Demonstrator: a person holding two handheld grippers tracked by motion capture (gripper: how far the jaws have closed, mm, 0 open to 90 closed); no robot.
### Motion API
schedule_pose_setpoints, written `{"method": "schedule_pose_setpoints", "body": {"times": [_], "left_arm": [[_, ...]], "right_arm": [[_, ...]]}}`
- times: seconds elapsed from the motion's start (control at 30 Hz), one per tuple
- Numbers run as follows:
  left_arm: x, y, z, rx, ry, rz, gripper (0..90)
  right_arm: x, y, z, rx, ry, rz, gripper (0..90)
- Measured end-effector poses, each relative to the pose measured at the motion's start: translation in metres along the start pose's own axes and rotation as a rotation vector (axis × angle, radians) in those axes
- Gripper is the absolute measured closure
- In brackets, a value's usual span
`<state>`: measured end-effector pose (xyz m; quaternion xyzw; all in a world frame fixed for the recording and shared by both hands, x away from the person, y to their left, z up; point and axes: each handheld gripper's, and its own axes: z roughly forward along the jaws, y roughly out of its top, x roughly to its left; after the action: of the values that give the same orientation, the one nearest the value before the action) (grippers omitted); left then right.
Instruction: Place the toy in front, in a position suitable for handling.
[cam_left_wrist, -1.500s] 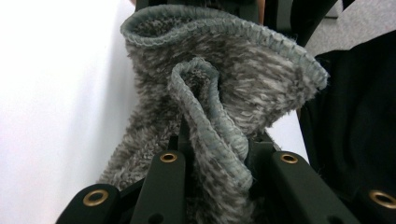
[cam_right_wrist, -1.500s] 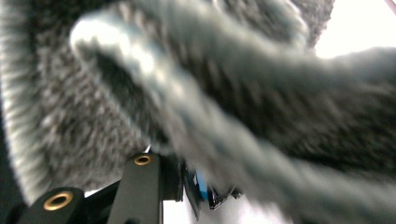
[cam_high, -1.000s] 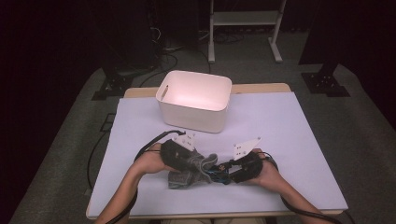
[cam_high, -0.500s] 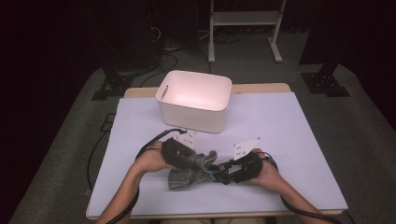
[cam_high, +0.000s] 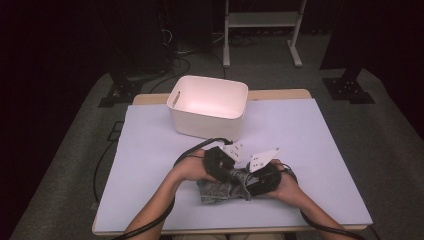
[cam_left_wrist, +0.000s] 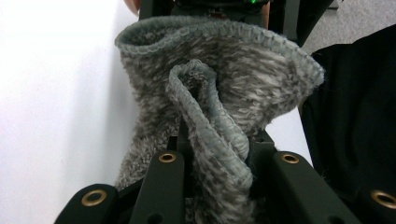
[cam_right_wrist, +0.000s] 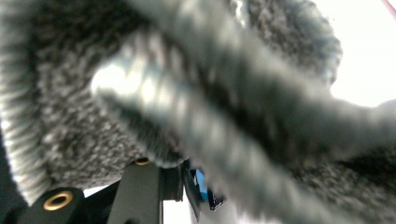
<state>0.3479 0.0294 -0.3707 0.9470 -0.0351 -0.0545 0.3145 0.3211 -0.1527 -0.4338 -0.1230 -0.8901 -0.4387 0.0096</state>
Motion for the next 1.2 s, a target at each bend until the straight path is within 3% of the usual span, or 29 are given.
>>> {"method": "schedule_pose_setpoints", "body": {"times": [0.33, 0.83, 1.2], "left_arm": [[-0.004, -0.021, -0.018, 0.035, 0.040, -0.048, 73.3], [-0.009, -0.063, -0.052, 0.004, 0.100, -0.139, 72.6], [-0.012, -0.071, -0.050, -0.025, 0.091, -0.158, 72.7]], "right_arm": [[0.001, 0.000, 0.000, -0.001, -0.007, -0.010, 57.9], [0.002, 0.000, 0.000, 0.001, -0.009, -0.012, 57.9], [0.003, 0.000, 0.000, 0.005, -0.010, -0.008, 57.1]]}}
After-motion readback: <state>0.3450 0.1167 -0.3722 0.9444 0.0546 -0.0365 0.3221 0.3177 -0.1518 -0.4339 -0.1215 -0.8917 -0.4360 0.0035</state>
